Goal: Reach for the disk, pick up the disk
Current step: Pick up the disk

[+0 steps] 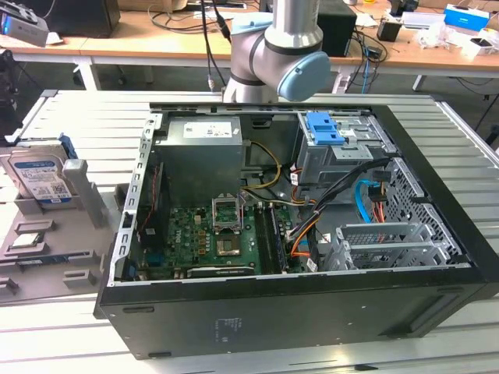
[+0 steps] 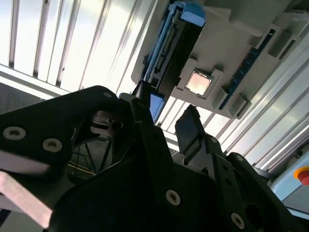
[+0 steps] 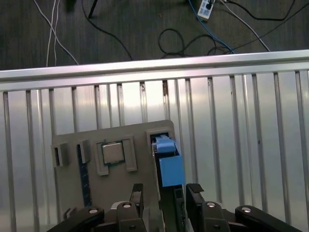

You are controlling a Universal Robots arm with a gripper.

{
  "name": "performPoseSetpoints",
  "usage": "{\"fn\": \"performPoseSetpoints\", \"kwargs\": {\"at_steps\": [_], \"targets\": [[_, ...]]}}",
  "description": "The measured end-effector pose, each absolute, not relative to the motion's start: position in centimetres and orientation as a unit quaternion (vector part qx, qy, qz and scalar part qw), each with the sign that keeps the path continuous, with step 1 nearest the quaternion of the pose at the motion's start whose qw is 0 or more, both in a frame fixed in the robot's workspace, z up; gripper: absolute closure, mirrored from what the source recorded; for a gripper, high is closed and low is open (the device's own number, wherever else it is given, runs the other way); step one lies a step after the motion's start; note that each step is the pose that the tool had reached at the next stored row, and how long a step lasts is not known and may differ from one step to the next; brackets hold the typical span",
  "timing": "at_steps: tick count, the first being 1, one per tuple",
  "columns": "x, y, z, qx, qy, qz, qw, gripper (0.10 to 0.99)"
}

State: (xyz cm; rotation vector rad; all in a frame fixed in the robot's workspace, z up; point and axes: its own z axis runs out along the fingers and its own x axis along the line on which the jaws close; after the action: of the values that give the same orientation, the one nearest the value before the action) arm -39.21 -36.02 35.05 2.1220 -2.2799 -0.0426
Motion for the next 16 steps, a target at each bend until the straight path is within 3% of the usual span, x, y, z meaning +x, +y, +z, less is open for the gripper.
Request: {"fn": "performPoseSetpoints", "kwargs": {"at_steps": [16], "targets": [[-39.7,-35.1,33.2,0.69,-0.724,-0.013,0.014,0.604]]}}
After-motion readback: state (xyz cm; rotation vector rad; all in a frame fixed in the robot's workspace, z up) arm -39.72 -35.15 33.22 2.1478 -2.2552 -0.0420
